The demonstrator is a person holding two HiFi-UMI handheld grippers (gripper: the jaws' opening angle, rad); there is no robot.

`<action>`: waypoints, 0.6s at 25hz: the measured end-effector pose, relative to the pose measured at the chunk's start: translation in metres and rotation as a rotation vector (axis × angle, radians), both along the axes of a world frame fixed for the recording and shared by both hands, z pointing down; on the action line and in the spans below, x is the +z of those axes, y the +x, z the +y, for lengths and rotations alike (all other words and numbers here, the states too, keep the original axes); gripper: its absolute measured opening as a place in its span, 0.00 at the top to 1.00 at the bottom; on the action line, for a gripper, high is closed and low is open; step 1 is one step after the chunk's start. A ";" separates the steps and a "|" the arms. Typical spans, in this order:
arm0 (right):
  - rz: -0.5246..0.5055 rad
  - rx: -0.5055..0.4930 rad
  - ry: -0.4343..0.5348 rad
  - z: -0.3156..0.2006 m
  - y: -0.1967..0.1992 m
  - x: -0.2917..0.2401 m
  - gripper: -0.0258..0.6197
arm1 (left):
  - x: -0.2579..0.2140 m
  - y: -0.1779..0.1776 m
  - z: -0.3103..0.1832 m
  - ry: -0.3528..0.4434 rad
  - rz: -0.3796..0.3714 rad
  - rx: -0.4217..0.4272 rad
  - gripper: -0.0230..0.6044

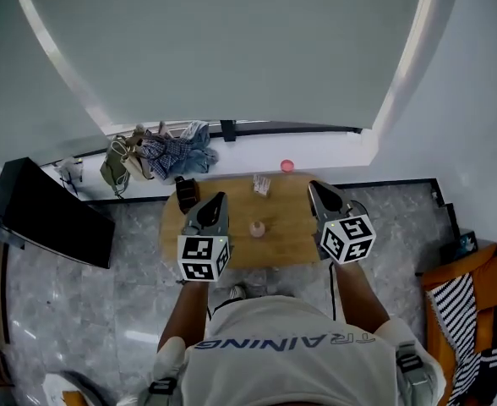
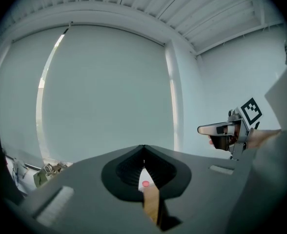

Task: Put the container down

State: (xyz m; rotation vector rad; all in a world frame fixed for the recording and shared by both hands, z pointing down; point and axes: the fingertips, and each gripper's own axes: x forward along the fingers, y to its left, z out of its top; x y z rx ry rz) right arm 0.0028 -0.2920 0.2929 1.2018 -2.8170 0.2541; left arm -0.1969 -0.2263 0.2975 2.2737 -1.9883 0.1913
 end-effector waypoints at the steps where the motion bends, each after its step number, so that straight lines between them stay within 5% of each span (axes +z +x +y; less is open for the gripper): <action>1: 0.001 0.004 -0.001 0.000 0.003 0.001 0.94 | 0.000 0.003 -0.002 0.000 -0.003 0.008 0.96; 15: 0.015 0.002 0.015 0.004 0.000 0.000 0.94 | 0.005 0.014 -0.013 -0.019 -0.008 0.078 0.96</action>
